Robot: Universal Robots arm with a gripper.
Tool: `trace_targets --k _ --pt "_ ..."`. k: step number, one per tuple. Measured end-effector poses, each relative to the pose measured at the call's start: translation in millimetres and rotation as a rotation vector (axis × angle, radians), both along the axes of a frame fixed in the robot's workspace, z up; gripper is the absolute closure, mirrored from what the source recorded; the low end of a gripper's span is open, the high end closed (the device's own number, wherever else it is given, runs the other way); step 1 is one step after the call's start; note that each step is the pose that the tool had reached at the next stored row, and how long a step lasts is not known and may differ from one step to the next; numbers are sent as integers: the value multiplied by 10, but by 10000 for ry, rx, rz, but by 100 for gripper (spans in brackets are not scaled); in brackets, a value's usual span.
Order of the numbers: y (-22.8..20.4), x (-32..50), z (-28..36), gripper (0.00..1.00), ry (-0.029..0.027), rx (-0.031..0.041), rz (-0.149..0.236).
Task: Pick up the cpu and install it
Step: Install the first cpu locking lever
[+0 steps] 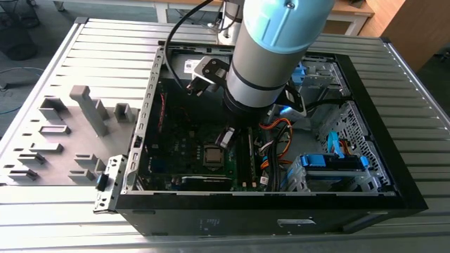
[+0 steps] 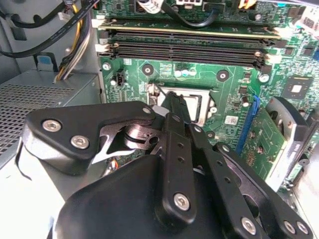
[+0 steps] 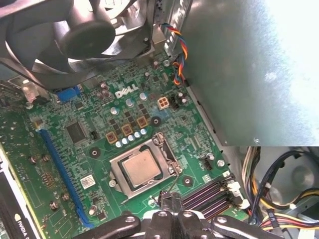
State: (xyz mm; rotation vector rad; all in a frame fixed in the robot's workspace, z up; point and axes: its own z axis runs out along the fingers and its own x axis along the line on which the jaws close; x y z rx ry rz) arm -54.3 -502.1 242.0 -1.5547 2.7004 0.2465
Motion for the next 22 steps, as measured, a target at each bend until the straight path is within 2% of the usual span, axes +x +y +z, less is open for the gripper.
trace_targets --k 1,6,8,17,22 --pt "0 0 -2 89 0 -42 0" --pt "0 0 -2 89 1 -54 0" --pt "1 0 -15 89 0 -101 0" --pt "0 0 -85 89 1 -531 0" --pt "0 0 -117 89 2 -836 0"
